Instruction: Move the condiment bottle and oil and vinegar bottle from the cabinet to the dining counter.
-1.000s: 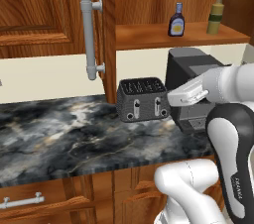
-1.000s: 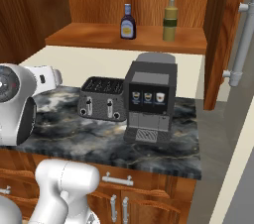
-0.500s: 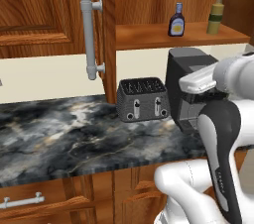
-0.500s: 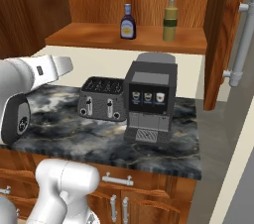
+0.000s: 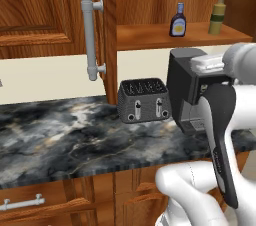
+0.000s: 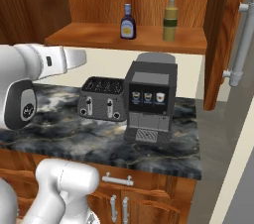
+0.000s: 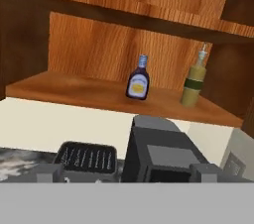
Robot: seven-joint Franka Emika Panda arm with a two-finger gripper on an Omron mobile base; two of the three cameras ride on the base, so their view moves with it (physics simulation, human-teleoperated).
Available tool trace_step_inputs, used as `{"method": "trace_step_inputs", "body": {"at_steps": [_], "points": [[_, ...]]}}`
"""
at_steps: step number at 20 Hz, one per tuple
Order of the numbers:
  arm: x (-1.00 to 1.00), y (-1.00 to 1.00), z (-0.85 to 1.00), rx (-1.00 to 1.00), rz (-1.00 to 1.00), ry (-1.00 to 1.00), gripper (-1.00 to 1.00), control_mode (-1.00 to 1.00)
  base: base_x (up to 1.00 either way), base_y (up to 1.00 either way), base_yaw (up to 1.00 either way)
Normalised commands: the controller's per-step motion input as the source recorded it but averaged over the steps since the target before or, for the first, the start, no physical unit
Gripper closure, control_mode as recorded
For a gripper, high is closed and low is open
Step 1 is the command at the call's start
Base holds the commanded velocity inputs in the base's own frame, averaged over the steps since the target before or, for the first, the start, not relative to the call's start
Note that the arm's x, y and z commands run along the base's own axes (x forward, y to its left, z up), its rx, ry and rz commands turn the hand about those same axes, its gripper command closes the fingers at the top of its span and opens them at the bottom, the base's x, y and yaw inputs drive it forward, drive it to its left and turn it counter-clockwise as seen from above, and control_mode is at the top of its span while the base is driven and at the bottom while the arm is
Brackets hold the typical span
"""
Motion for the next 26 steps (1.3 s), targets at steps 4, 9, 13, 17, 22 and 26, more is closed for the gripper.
{"method": "trace_step_inputs", "body": {"at_steps": [4, 9, 13, 17, 22, 26], "points": [[0.2, -0.43, 0.16, 0.17, -0.03, -0.08, -1.0, -1.0, 0.0, 0.0, 0.0], [0.31, -0.25, 0.04, 0.12, 0.01, -0.08, -1.0, -1.0, 0.0, 0.0, 0.0], [0.41, 0.0, 0.0, 0.0, 0.0, -0.05, -1.0, -1.0, 0.0, 0.0, 0.0], [0.43, 0.0, 0.02, 0.0, 0.0, -0.01, -1.0, -1.0, 0.0, 0.0, 0.0], [0.41, 0.0, 0.01, 0.0, 0.0, 0.0, -1.0, -1.0, 0.0, 0.0, 0.0], [0.19, -0.01, 0.0, 0.0, 0.0, 0.0, -1.0, -1.0, 0.0, 0.0, 0.0]]}}
